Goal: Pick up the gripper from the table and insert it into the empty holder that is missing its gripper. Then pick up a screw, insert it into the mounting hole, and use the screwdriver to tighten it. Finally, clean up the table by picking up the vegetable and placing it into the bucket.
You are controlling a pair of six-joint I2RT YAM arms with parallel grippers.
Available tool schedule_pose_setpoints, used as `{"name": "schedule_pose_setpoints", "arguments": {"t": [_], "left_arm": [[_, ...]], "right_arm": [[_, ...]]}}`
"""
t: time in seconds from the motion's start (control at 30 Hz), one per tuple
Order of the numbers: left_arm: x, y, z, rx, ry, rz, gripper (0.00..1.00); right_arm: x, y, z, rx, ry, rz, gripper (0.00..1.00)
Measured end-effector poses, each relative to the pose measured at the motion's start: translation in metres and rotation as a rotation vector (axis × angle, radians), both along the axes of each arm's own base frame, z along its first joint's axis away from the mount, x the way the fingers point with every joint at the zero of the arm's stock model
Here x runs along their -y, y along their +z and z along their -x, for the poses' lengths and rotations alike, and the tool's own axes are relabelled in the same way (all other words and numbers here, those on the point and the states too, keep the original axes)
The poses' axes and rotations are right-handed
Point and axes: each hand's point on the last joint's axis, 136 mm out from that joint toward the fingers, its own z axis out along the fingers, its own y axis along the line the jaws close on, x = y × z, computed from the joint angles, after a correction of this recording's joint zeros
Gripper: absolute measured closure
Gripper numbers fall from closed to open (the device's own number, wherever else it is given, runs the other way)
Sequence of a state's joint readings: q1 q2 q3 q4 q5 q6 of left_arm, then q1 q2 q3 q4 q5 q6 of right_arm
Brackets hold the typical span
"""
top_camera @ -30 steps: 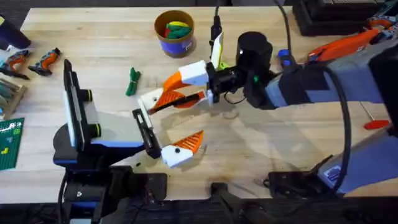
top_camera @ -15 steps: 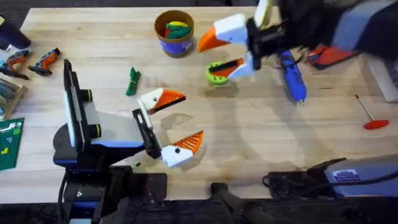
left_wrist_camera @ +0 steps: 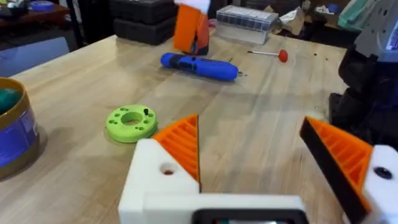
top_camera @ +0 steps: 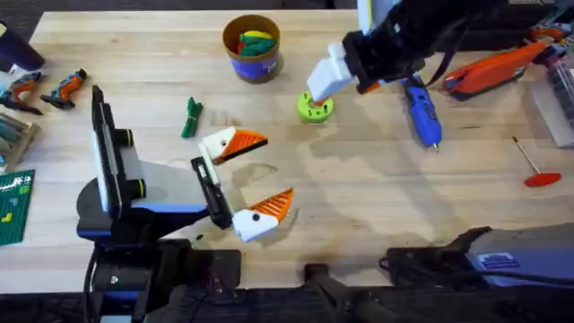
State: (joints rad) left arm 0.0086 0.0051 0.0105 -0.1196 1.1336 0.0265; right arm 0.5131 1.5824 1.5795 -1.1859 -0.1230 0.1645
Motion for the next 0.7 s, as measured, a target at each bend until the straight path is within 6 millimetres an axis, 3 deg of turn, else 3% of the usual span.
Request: {"name": "schedule_pose_setpoints", "arguments": {"t": [0.23, 0.33, 0.7], "left_arm": [[0.000, 0.000, 0.000, 0.000, 0.000, 0.000, 0.015], [0.000, 0.000, 0.000, -0.001, 0.000, 0.000, 0.015], [0.000, 0.000, 0.000, 0.000, 0.000, 0.000, 0.016]], "right_arm": [[0.015, -0.019, -0.011, 0.022, -0.006, 0.155, 0.172], [0.011, -0.044, -0.029, 0.012, -0.005, 0.202, 0.173], [0.001, -0.080, -0.048, -0.009, 0.026, 0.232, 0.181]]}}
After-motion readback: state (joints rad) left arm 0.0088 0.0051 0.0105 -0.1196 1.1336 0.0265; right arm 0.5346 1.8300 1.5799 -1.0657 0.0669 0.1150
